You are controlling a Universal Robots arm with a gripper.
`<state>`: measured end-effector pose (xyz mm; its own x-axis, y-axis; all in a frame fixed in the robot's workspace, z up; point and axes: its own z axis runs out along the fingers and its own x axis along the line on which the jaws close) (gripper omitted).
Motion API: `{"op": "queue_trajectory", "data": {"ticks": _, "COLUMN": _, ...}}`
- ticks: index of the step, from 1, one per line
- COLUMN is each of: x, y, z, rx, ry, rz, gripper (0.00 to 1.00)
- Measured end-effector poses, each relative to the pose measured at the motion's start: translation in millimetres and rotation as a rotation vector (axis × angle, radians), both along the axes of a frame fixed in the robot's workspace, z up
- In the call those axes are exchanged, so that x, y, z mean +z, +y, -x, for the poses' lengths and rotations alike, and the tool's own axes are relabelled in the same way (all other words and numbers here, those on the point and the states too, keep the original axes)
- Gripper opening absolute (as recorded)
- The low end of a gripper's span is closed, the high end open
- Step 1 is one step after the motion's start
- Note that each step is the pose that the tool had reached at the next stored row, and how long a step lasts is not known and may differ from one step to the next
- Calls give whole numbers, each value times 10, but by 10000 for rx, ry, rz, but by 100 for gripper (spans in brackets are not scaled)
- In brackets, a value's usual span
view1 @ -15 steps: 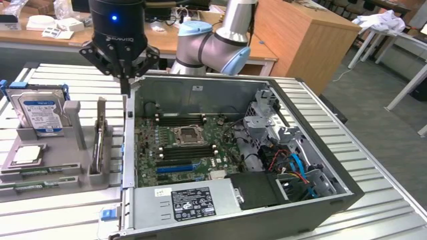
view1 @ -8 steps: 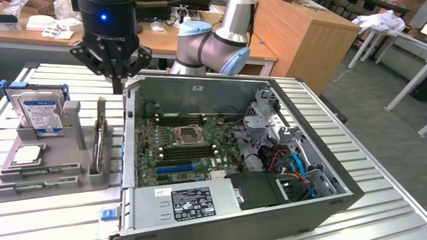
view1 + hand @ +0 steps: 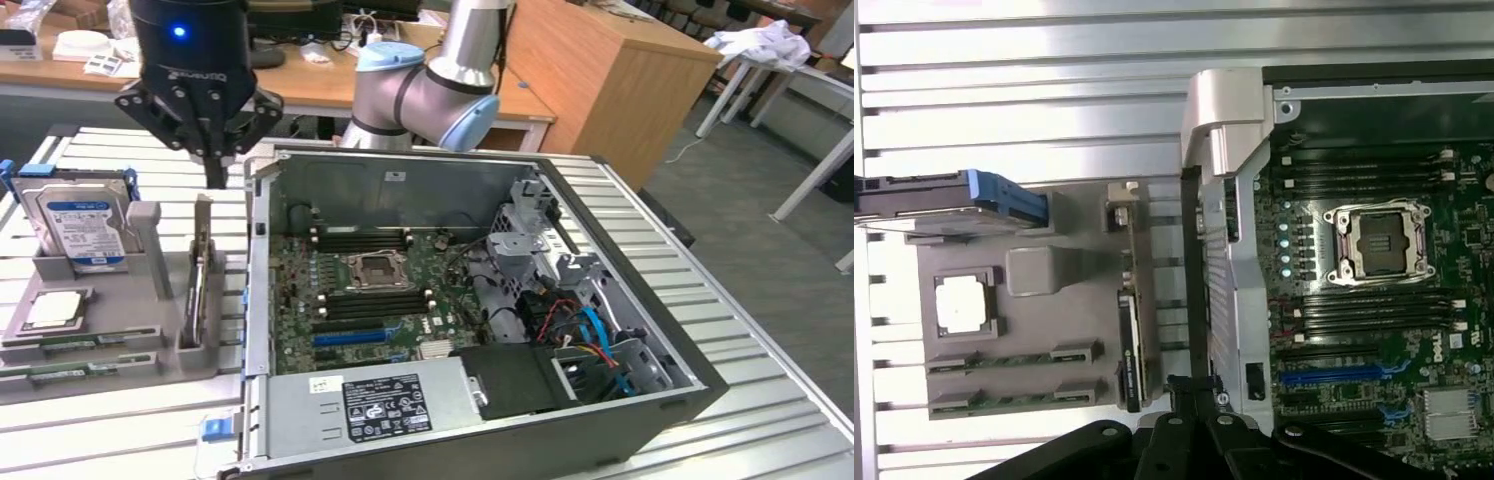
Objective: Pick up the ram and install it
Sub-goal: 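Reach for the ram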
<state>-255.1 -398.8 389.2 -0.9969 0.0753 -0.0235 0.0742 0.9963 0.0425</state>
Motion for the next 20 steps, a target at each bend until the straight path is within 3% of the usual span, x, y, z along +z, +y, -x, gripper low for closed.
{"op": "queue_trajectory", "data": {"ticks": 20, "x": -20, "y": 0, "z": 558, "rx": 1, "ry": 1, "rz": 12, "gripper": 11}}
